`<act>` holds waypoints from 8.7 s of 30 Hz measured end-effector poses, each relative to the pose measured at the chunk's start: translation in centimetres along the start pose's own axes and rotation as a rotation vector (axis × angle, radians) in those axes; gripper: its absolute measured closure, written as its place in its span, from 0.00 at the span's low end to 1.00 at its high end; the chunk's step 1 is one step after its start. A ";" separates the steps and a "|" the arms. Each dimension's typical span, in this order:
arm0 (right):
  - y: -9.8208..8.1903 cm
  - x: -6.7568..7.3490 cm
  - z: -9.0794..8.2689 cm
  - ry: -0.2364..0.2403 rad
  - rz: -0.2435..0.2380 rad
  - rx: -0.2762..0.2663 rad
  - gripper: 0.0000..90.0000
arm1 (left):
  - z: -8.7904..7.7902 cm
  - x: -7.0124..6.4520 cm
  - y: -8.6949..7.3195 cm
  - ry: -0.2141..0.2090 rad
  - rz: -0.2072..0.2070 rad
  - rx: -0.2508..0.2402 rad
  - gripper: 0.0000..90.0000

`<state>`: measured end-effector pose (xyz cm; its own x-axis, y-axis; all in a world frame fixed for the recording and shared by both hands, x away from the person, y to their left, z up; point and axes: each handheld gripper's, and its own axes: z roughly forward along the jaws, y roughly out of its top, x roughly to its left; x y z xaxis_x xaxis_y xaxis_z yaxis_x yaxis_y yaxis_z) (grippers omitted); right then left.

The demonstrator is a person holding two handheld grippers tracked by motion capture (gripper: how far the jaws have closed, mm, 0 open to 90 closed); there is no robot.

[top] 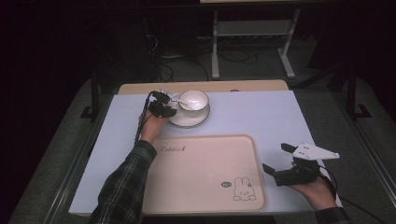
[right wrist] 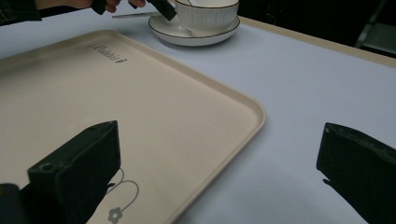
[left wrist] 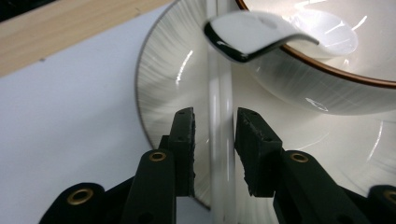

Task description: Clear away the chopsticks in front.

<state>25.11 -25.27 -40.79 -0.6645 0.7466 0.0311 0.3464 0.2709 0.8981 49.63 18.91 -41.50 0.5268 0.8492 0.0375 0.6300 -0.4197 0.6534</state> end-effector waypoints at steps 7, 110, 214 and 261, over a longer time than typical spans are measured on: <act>0.0 0.1 0.0 0.001 -0.006 0.003 0.00 | -2.9 1.0 -0.3 -0.021 -0.014 -0.034 0.71; 0.0 0.0 0.2 -0.004 -0.018 0.019 0.00 | -11.3 3.1 -10.2 -0.116 -0.157 -0.108 0.96; -0.1 -0.1 0.2 0.002 -0.006 0.019 0.00 | -4.2 0.5 -0.9 -0.124 0.036 -0.071 0.76; -0.3 -0.2 -0.1 -0.002 0.003 0.013 0.00 | -5.5 3.8 -1.8 -0.047 -0.070 -0.010 0.94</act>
<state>25.11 -25.59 -40.98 -0.6623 0.7485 0.0334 0.3571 0.2762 0.8923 47.34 24.62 -38.36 0.5081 0.8602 -0.0441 0.6606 -0.3564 0.6607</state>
